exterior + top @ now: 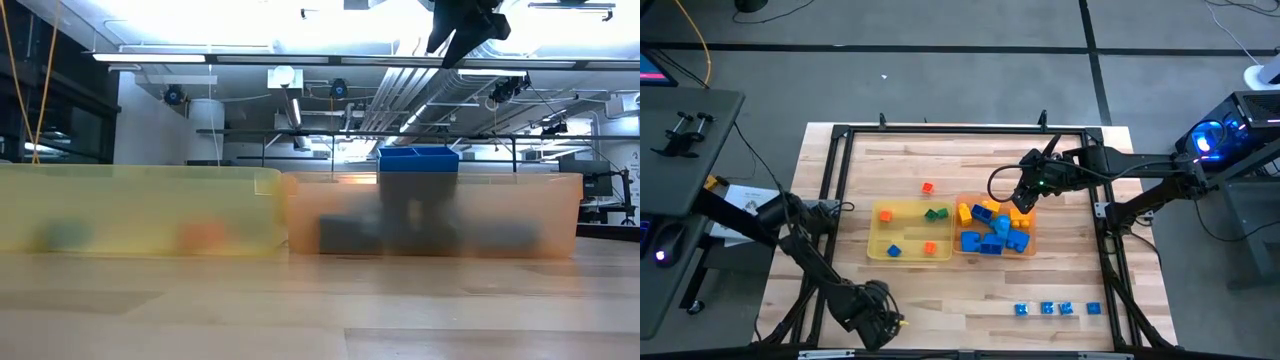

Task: Sort blocks by size
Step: Put the small green game piece into the yellow bin

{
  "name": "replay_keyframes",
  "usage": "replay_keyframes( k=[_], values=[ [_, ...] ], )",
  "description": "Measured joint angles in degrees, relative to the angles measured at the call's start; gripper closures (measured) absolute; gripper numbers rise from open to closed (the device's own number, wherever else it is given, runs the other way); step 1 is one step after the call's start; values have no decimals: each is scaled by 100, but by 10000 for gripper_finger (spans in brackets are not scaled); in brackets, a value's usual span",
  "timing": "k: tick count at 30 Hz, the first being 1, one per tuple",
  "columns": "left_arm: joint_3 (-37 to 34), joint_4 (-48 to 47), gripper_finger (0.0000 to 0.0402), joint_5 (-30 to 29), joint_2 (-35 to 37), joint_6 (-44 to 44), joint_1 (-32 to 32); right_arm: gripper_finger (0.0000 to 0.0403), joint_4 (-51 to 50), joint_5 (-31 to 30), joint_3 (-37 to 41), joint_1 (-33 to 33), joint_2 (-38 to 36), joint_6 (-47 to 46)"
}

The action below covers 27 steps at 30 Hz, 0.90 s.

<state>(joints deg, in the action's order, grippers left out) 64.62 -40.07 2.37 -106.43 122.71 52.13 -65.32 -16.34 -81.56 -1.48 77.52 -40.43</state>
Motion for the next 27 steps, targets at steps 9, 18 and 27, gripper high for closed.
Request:
replay_keyframes(
  k=[9, 18, 27],
  values=[
    [23, -213, 137, 202, -118, -376, -204, 185, -2, 0, -1, 0, 0, -2],
    [-35, -1099, 312, -682, 282, -1599, -523, 185, -3, 0, -2, 0, 0, -2],
    [2, -1214, 312, -2589, 2635, -4289, -1063, 185, -46, 468, 0, -61, 0, -265]
  ],
)
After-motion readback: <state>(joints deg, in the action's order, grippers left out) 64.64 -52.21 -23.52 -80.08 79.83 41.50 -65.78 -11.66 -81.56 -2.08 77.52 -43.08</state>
